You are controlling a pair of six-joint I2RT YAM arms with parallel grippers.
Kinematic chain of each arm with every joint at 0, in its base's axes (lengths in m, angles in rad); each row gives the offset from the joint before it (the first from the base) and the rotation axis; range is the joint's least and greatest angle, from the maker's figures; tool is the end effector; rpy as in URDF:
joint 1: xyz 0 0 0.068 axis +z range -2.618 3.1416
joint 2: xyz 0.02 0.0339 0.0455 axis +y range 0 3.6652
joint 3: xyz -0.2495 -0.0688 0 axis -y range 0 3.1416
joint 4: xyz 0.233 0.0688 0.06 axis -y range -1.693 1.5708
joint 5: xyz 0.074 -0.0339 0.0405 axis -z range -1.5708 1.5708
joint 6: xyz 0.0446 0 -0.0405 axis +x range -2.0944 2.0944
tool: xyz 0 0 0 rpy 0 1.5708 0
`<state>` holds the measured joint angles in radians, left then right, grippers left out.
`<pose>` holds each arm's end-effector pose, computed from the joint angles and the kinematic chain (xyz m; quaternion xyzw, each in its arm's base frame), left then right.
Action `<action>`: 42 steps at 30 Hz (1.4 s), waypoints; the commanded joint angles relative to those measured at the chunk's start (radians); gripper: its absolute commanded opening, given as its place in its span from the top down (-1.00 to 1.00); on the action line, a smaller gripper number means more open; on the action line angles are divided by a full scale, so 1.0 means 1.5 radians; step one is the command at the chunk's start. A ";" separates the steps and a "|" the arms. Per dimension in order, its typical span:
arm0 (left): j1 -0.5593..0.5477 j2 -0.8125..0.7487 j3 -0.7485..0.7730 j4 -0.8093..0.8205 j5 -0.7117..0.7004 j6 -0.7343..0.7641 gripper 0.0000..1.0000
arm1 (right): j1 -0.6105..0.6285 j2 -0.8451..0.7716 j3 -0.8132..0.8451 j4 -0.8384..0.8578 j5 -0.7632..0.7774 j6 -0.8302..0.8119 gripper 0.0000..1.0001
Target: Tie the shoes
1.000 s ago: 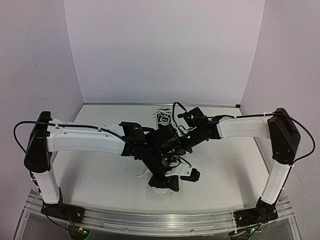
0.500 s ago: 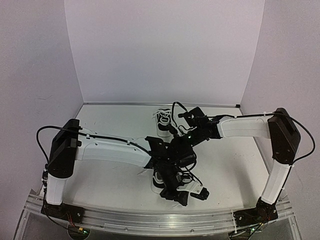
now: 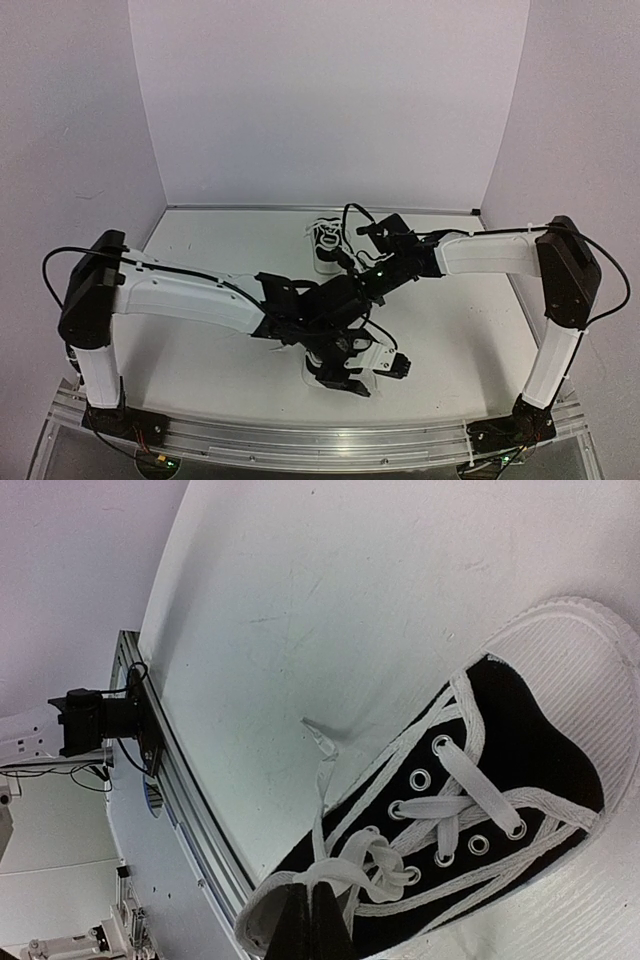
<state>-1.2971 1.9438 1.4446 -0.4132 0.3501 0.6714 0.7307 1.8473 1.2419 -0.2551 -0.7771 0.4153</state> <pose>0.0975 -0.4038 0.1953 0.8073 0.4689 -0.2548 0.2522 0.2642 0.2788 0.1900 -0.2664 0.8363 0.4729 0.0778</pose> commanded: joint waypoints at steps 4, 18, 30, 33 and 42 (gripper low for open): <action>0.068 -0.290 -0.216 0.220 -0.042 -0.161 -0.27 | 0.001 -0.007 0.041 0.004 -0.025 -0.010 1.00; 0.202 -0.498 -0.529 0.494 -0.334 -0.470 -0.43 | 0.054 0.074 0.112 0.004 -0.035 0.017 0.72; 0.240 -0.511 -0.539 0.463 -0.345 -0.547 -0.61 | 0.082 0.072 0.156 -0.005 -0.033 0.018 0.06; 0.262 -0.508 -0.540 0.467 -0.302 -0.576 -0.66 | 0.081 0.025 0.151 -0.016 -0.017 0.003 -0.10; 0.268 -0.389 -0.427 0.352 -0.075 -0.489 -0.53 | 0.004 -0.075 0.036 -0.028 0.038 -0.022 -0.06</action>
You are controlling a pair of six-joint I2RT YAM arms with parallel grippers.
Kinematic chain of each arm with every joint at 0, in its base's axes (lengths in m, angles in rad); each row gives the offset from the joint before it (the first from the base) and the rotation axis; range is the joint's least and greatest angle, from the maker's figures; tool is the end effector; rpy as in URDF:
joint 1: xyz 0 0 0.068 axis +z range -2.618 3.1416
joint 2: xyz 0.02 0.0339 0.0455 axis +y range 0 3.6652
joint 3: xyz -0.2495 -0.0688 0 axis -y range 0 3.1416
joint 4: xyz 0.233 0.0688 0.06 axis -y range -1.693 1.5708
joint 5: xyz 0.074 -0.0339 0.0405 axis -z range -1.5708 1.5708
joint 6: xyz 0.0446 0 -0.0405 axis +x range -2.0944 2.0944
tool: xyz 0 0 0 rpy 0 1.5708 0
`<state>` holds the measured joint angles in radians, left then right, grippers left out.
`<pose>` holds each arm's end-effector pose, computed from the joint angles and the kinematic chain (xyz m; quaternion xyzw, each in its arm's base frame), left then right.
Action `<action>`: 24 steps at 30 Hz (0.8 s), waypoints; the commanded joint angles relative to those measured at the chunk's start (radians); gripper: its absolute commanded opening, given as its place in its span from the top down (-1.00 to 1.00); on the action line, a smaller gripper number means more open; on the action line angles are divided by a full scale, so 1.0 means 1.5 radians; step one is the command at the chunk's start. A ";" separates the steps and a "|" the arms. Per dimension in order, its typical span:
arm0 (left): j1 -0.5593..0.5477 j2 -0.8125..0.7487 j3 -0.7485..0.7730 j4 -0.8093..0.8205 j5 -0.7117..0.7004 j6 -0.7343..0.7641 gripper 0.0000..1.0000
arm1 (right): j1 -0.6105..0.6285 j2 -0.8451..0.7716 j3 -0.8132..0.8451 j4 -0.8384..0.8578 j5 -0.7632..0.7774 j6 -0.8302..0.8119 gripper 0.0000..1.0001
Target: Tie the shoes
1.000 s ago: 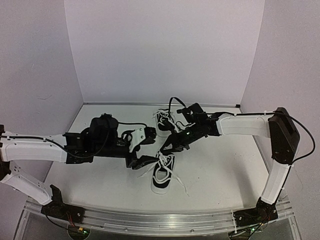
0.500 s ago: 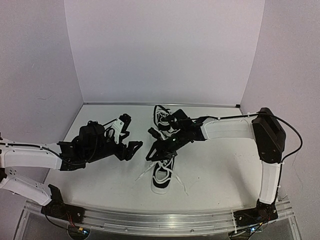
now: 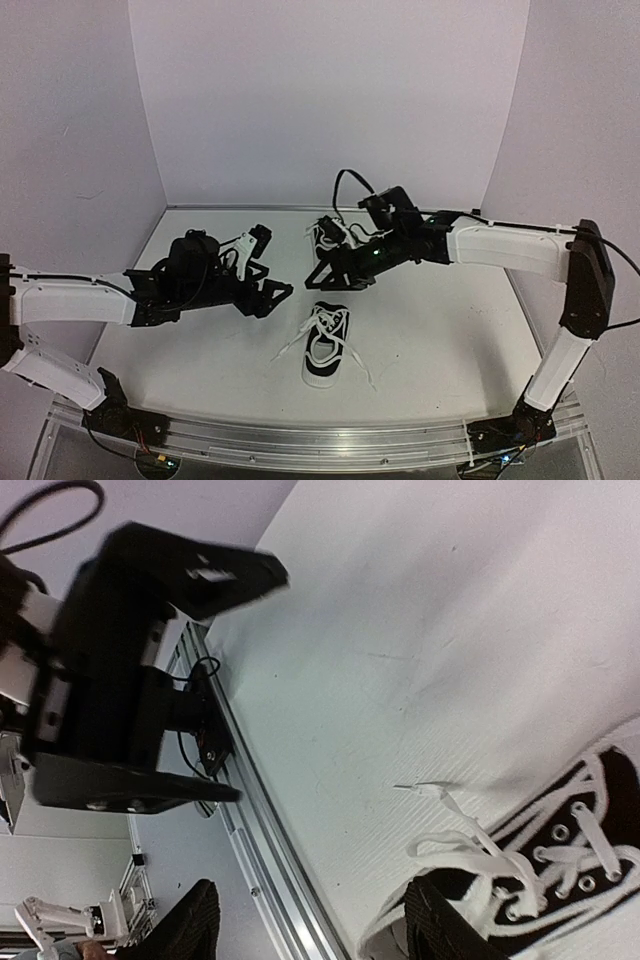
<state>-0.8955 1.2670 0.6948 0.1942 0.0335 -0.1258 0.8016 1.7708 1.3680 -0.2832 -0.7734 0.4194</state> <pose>0.1763 -0.2226 0.2321 0.3193 0.7632 -0.2866 0.4832 0.2485 0.3014 0.2548 -0.3175 0.7911 0.5066 0.1295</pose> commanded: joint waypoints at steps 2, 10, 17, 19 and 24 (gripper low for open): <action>-0.001 0.097 0.088 -0.054 0.158 0.051 -0.49 | -0.046 -0.009 -0.054 -0.016 0.035 -0.041 0.03; 0.000 0.195 0.143 -0.083 0.198 0.062 -0.50 | -0.047 0.060 -0.039 -0.042 0.022 -0.097 0.05; 0.003 0.256 0.174 -0.098 0.228 0.060 -0.38 | -0.047 0.085 -0.043 -0.049 0.012 -0.112 0.05; 0.006 0.266 0.181 -0.101 0.237 0.062 -0.24 | -0.047 0.089 -0.041 -0.050 0.013 -0.115 0.05; 0.022 0.278 0.194 -0.116 0.247 0.062 0.30 | -0.046 0.113 -0.023 -0.054 0.011 -0.124 0.14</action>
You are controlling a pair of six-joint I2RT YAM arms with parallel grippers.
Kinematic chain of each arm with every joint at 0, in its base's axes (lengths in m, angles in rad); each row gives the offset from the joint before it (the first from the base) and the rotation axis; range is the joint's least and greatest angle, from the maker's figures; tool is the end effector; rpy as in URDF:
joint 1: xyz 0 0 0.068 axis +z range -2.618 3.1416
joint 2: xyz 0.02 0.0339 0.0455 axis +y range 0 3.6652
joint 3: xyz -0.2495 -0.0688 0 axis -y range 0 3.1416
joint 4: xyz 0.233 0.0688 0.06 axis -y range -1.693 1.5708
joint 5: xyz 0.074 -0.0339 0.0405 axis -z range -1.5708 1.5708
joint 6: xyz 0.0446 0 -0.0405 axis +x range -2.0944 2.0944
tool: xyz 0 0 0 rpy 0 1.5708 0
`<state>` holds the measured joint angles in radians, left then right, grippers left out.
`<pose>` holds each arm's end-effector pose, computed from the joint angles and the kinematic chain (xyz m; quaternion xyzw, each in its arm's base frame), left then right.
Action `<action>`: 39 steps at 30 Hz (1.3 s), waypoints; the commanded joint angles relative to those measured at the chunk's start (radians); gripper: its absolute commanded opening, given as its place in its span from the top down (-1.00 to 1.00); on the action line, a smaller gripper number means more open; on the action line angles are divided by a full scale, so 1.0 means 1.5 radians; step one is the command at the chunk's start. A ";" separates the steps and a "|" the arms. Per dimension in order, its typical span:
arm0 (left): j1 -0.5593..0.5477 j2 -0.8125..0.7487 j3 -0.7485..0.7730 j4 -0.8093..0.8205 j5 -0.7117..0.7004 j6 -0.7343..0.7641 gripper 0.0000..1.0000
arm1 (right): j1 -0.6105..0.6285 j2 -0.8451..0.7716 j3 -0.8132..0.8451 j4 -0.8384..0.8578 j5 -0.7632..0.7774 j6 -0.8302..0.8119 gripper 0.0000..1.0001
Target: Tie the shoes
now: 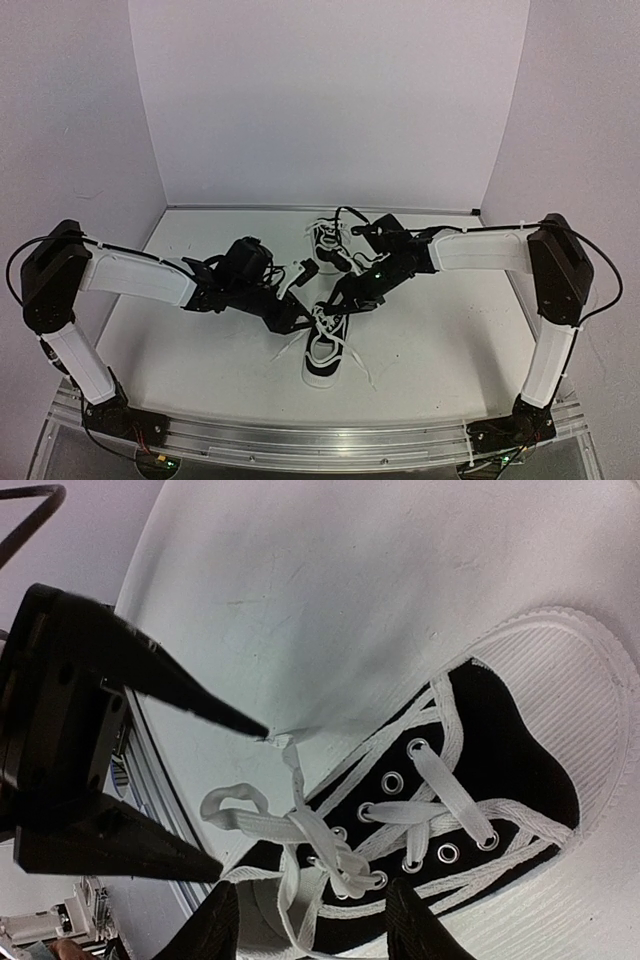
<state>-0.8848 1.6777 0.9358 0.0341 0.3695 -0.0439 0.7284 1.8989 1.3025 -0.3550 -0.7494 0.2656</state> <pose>0.2072 -0.2785 0.1732 0.4346 0.7838 -0.3333 0.2929 0.2699 0.2815 0.1816 -0.3118 0.8371 0.4416 0.0831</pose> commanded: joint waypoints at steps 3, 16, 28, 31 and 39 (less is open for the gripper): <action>0.021 0.007 0.036 -0.017 0.032 0.008 0.47 | 0.003 0.039 0.033 -0.009 -0.011 -0.027 0.19; 0.028 -0.017 0.019 -0.014 0.071 0.024 -0.08 | 0.003 0.054 0.061 -0.018 -0.017 -0.039 0.51; 0.027 -0.002 0.040 -0.018 0.106 0.028 -0.36 | 0.008 0.071 0.071 -0.028 -0.029 -0.046 0.96; 0.027 0.020 0.050 -0.040 0.122 0.032 -0.36 | 0.008 0.070 0.073 -0.030 -0.029 -0.046 1.00; 0.027 0.027 0.055 -0.026 0.099 0.043 0.12 | 0.009 0.061 0.072 -0.034 -0.028 -0.044 1.00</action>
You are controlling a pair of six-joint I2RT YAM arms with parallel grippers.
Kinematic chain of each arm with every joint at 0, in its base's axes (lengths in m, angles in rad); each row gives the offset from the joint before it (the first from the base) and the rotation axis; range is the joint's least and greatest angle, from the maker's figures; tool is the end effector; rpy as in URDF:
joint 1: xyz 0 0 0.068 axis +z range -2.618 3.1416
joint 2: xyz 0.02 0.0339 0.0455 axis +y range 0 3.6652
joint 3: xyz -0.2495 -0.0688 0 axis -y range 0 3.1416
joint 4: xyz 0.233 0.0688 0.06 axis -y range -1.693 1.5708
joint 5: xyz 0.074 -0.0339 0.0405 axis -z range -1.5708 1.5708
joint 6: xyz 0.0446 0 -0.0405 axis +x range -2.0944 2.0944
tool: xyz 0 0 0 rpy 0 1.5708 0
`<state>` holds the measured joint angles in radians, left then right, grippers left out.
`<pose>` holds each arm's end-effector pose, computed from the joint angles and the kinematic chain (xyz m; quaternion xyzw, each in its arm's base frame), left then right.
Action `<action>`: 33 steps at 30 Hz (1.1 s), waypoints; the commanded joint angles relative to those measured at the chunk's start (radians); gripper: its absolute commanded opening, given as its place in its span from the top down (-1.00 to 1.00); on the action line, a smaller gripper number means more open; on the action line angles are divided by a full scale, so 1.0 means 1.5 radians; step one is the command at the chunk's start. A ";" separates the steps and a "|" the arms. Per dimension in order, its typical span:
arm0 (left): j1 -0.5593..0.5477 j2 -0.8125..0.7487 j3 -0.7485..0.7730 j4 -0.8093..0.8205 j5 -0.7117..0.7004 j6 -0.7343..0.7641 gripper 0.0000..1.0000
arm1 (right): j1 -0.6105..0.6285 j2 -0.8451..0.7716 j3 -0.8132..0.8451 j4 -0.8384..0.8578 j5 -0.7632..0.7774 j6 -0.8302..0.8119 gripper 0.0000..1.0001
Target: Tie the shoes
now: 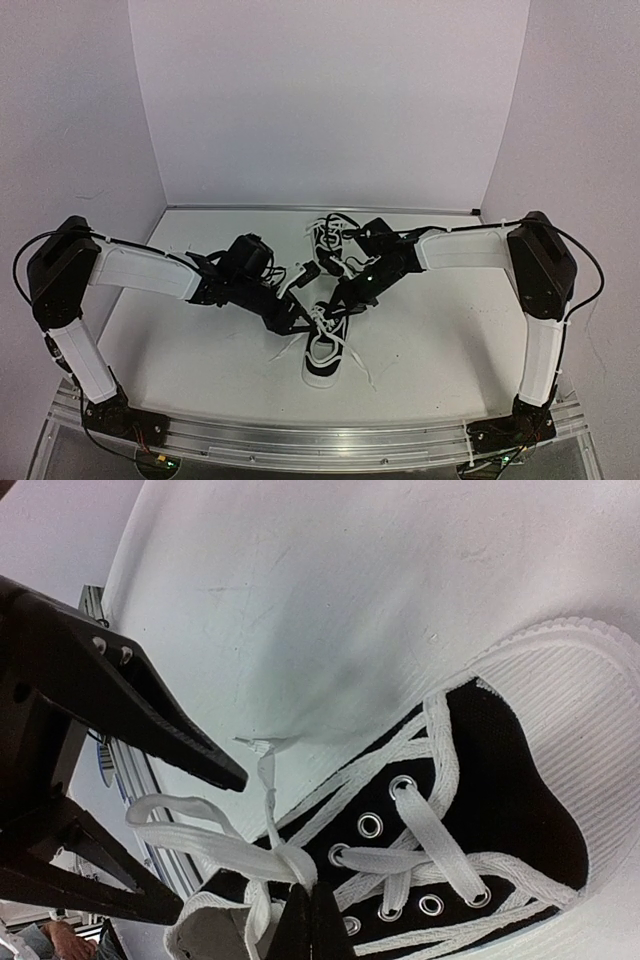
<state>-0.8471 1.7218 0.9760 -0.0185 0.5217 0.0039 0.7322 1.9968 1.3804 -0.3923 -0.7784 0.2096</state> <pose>0.2156 -0.2775 0.1682 0.4590 0.7677 -0.3716 0.2489 0.2797 0.2935 0.1655 -0.3313 0.8315 0.4413 0.0633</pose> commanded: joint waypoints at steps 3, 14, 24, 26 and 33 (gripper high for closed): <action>0.002 -0.018 0.022 0.018 -0.021 0.009 0.57 | 0.006 -0.008 0.017 -0.012 -0.006 -0.006 1.00; 0.005 -0.099 -0.057 0.085 -0.068 -0.023 1.00 | 0.000 -0.039 -0.030 -0.016 0.025 0.001 1.00; 0.012 -0.081 -0.070 0.082 -0.109 -0.043 1.00 | -0.014 -0.083 -0.053 -0.014 0.029 0.005 1.00; 0.013 -0.075 -0.068 0.084 -0.119 -0.048 1.00 | -0.014 -0.089 -0.054 -0.012 0.026 0.004 1.00; 0.014 -0.057 -0.054 0.072 -0.121 -0.032 1.00 | -0.014 -0.103 -0.057 0.011 0.006 0.010 1.00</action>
<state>-0.8339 1.6196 0.8684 0.0715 0.3624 -0.0544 0.7139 1.8894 1.3056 -0.4038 -0.7492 0.2180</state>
